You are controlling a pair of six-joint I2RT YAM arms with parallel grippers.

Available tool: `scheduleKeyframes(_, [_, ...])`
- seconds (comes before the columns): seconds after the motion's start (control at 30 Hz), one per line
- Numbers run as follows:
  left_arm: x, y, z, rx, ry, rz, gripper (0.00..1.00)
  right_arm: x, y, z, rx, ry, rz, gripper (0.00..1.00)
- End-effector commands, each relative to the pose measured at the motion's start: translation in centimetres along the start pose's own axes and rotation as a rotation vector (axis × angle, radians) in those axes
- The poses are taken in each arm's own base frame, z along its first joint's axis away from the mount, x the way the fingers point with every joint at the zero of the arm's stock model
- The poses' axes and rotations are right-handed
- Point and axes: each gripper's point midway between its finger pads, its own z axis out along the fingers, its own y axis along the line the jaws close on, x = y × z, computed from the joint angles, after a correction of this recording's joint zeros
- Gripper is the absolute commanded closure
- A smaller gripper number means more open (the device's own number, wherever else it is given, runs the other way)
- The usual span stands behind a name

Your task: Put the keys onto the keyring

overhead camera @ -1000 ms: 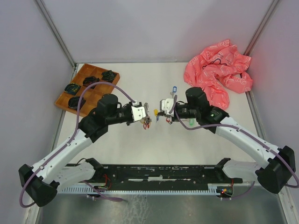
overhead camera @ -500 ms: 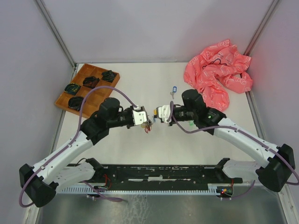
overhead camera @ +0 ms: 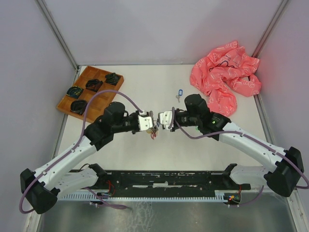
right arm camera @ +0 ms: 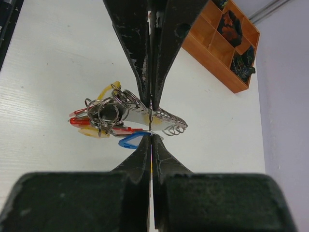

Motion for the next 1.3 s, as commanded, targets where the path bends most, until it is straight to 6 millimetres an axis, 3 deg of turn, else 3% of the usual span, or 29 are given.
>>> scheduleKeyframes(0.0, [-1.2, 1.4, 0.1, -0.055, -0.047, 0.072, 0.97, -0.2, -1.3, -0.4, 0.086, 0.016, 0.061, 0.99])
scheduleKeyframes(0.23, [-0.6, 2.3, -0.4, -0.144, -0.040, 0.073, 0.97, 5.8, 2.5, -1.6, 0.192, 0.237, 0.559, 0.99])
scheduleKeyframes(0.4, [-0.5, 2.2, -0.3, -0.146, -0.043, 0.066, 0.97, 10.8, 4.3, -2.6, 0.394, 0.389, 0.839, 0.99])
scheduleKeyframes(0.87, [-0.2, 2.2, -0.2, -0.154, -0.037, 0.057, 0.97, 21.0, 7.2, -0.3, 0.649, 0.622, 1.069, 0.99])
scheduleKeyframes(0.97, [-0.1, 2.2, -0.2, -0.151, -0.033, 0.056, 0.97, 22.4, 7.8, 0.3, 0.660, 0.638, 1.077, 0.99])
scheduleKeyframes(1.07, [-0.1, 2.2, -0.2, -0.151, -0.032, 0.056, 0.97, 22.7, 7.9, 0.7, 0.639, 0.651, 1.063, 0.90])
scheduleKeyframes(1.17, [-0.1, 2.2, -0.2, -0.152, -0.032, 0.056, 0.97, 21.3, 6.9, 0.6, 0.619, 0.596, 1.015, 0.78])
scheduleKeyframes(1.27, [-0.1, 2.2, -0.2, -0.149, -0.034, 0.053, 0.97, 18.5, 4.8, 0.0, 0.615, 0.474, 0.933, 0.64])
